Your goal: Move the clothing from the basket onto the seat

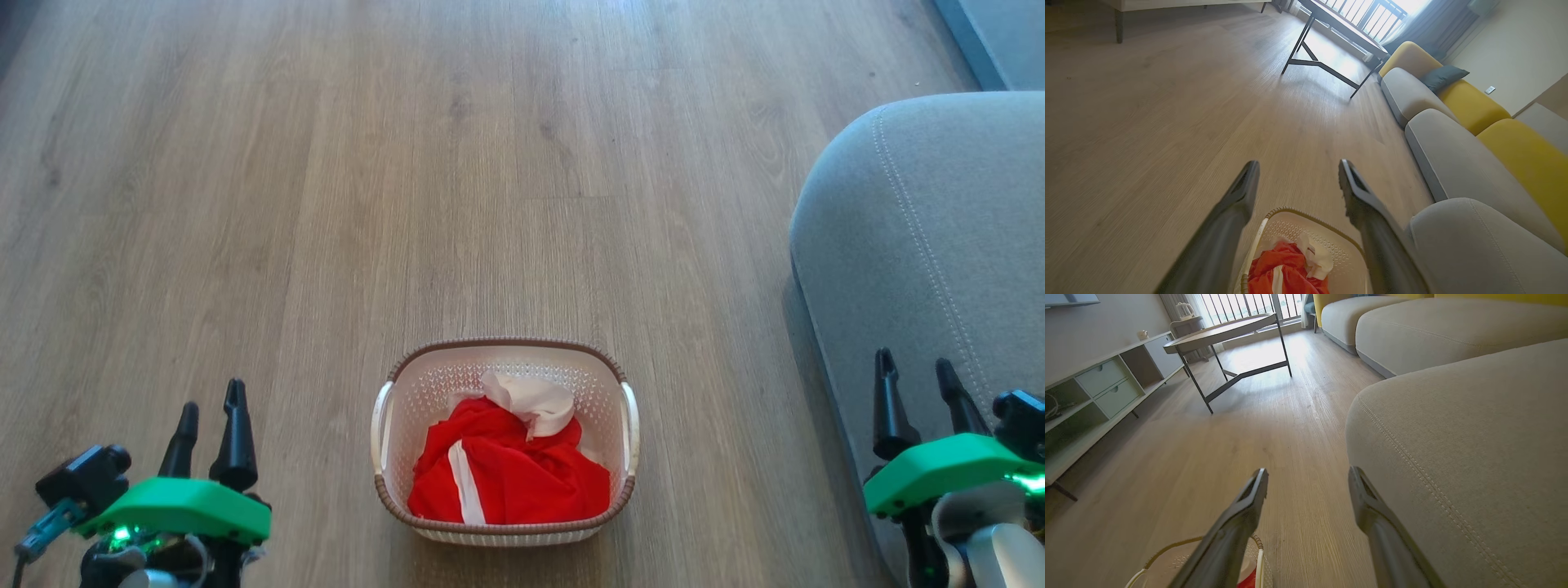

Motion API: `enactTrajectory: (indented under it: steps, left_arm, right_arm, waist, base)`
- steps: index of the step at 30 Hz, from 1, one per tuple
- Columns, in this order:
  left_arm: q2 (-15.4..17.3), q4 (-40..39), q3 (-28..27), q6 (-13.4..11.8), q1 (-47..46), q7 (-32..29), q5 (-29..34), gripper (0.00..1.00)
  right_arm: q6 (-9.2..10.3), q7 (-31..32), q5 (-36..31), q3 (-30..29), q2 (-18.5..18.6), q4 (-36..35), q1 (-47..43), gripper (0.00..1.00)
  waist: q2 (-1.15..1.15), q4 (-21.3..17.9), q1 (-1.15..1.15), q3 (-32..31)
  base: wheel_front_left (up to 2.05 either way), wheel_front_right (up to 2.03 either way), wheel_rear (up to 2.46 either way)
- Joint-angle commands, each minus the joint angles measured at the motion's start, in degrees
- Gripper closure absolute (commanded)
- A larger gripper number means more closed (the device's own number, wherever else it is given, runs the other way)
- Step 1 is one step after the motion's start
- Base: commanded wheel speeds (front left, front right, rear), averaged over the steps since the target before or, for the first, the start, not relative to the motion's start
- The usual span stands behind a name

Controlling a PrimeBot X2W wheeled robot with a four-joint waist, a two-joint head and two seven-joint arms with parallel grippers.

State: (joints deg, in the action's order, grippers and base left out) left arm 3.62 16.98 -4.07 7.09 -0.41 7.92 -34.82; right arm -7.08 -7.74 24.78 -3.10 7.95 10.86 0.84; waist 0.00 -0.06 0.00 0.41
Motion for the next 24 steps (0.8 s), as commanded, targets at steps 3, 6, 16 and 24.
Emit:
enactTrajectory:
  steps: [3, 6, 16, 24]
  left_arm:
    - [1.53, -2.19, -1.06, 0.24, -3.26, 1.01, 2.81, 0.00]
    - [1.60, -2.27, -1.10, 0.26, -3.23, 1.51, 4.82, 0.00]
    - [2.17, -2.36, -0.89, 0.31, -3.43, 3.20, 11.28, 0.00]
    - [2.38, -2.30, -0.95, 0.34, -3.41, 4.54, 16.52, 0.00]
  right_arm:
    - [-0.29, -1.21, -3.03, 1.09, 1.92, -2.41, 1.54, 0.00]
    - [-0.30, -1.71, -4.66, 1.39, 2.16, -2.44, 1.50, 0.00]
    - [-0.33, -3.39, -8.47, 4.24, 4.03, -1.57, 1.73, 0.00]
    - [-0.36, -4.73, -11.91, 6.19, 5.26, -1.21, 1.91, 0.00]
  waist:
    - [0.00, 0.00, 0.00, -0.01]
    - [0.00, 0.00, 0.00, 0.03]
    - [0.00, 0.18, 0.00, 0.30]
    - [0.00, 0.22, 0.00, 0.43]
  base:
    - [0.00, 0.00, 0.00]
    - [0.00, 0.00, 0.00]
    - [0.00, 0.00, 0.00]
    - [0.00, 0.00, 0.00]
